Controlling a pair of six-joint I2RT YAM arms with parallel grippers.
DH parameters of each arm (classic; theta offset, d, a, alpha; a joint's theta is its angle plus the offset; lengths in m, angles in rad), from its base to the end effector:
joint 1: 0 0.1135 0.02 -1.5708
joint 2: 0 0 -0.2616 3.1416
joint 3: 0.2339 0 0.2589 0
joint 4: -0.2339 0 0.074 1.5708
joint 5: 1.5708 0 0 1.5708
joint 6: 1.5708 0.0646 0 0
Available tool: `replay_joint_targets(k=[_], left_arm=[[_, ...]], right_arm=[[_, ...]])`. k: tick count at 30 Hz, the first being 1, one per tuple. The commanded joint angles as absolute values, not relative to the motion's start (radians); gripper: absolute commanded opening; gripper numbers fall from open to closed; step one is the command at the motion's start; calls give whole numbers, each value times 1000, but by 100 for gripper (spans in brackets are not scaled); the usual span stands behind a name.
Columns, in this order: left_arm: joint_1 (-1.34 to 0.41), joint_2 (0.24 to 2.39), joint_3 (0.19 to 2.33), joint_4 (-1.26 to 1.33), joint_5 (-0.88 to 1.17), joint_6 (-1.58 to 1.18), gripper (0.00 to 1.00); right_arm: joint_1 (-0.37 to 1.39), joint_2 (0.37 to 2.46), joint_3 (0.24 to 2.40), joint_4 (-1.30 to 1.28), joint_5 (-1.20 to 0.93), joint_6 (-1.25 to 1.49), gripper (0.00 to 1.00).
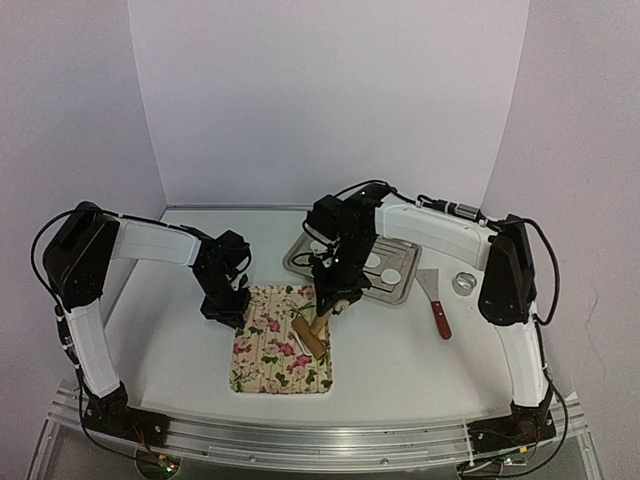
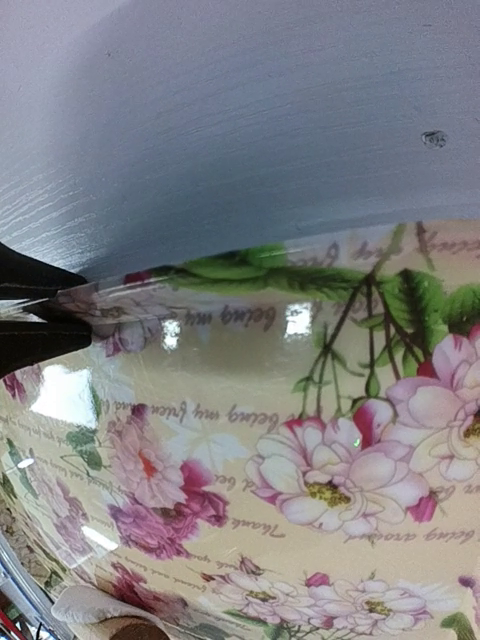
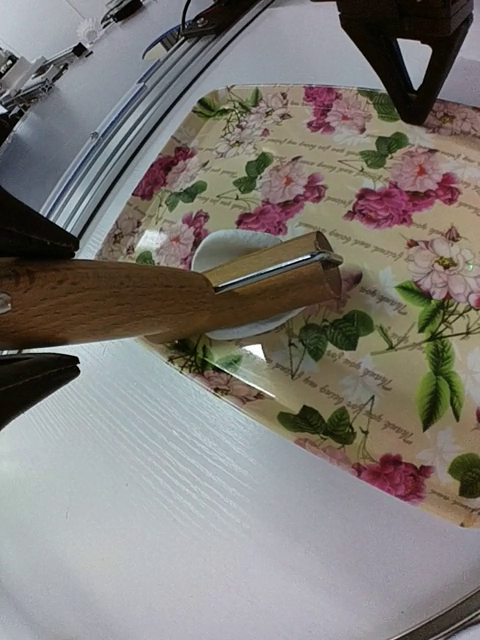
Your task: Roll out the dumpling wrappers from the dough
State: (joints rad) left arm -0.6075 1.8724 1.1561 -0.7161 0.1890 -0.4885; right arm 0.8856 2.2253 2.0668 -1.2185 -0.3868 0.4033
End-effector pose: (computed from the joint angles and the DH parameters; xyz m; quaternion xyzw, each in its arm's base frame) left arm 0.2772 -0.2075 0.1071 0.0656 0.9910 -0.1162 0.0097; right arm 0.2743 0.3741 0.2092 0.2513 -0.9441 -0.2100 0.0390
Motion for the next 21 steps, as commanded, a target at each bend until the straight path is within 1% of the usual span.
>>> replay_joint_targets(k=[1, 12, 21], left_arm=[[-612, 1941, 1145, -690, 152, -466, 0], [-612, 1953, 1135, -669, 163, -448, 0], [-612, 1949, 1122, -660, 161, -447, 0]], right_arm=[[896, 2369, 1956, -1323, -268, 466, 0], [896, 2439, 1884, -1264, -285, 488, 0], [897, 2431, 1875, -1242, -279, 500, 0]])
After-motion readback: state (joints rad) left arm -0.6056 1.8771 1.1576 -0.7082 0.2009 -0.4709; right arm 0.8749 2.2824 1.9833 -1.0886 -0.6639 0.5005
